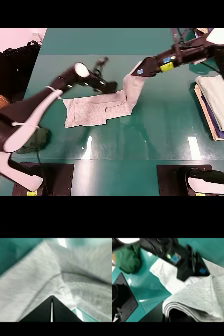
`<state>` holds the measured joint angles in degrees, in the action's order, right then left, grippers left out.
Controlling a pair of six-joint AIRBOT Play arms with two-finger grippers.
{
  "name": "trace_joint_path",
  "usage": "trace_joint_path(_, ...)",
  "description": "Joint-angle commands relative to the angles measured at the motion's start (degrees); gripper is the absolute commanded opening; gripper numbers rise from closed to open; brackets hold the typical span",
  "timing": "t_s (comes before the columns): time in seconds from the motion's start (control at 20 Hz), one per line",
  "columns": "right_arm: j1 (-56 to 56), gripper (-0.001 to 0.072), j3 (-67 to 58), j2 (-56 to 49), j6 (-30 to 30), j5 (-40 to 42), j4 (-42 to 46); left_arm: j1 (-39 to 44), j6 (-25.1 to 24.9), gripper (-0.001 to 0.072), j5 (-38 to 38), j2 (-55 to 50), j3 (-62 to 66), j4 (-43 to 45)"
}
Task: Fold the shirts.
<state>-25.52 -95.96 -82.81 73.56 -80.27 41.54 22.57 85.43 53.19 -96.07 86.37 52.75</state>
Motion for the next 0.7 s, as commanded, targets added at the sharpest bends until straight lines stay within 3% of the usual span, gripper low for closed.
trace_joint_path(0.0,-7.2,0.0015,-0.1,-3.0,-1.4,7.7,-0.1,-9.0,-1.4,0.0021,3.1,8.6,0.0,8.7)
trace_joint_path(0.15,-15.5,0.0016,-0.1,-7.9,-3.2,16.7,-0.5,-18.1,-1.9,0.0021,6.6,16.2,0.0,15.9)
trace_joint_path(0.35,-24.2,0.0034,-3.0,-17.1,-9.9,22.7,-6.4,-26.9,-1.9,0.0021,8.0,21.6,0.0,16.5)
trace_joint_path(0.4,-25.7,0.0226,-5.6,-19.6,-11.5,22.4,-6.5,-28.0,-1.8,0.0021,8.2,22.2,0.0,16.5)
trace_joint_path(0.45,-26.8,0.05,-8.7,-22.0,-12.3,21.7,-6.4,-28.7,-1.8,0.0021,8.7,22.4,0.0,16.4)
trace_joint_path(0.5,-27.4,0.06,-12.0,-24.1,-12.3,19.9,-5.4,-28.9,-1.8,0.0021,9.5,22.4,0.0,16.4)
trace_joint_path(0.55,-27.3,0.0594,-14.4,-25.4,-12.0,17.9,-4.0,-28.9,-1.9,0.0021,10.1,22.4,0.0,16.4)
trace_joint_path(0.65,-25.7,0.0443,-17.6,-25.9,-8.2,11.8,2.4,-28.9,-1.9,0.0021,10.8,22.4,-0.1,15.5)
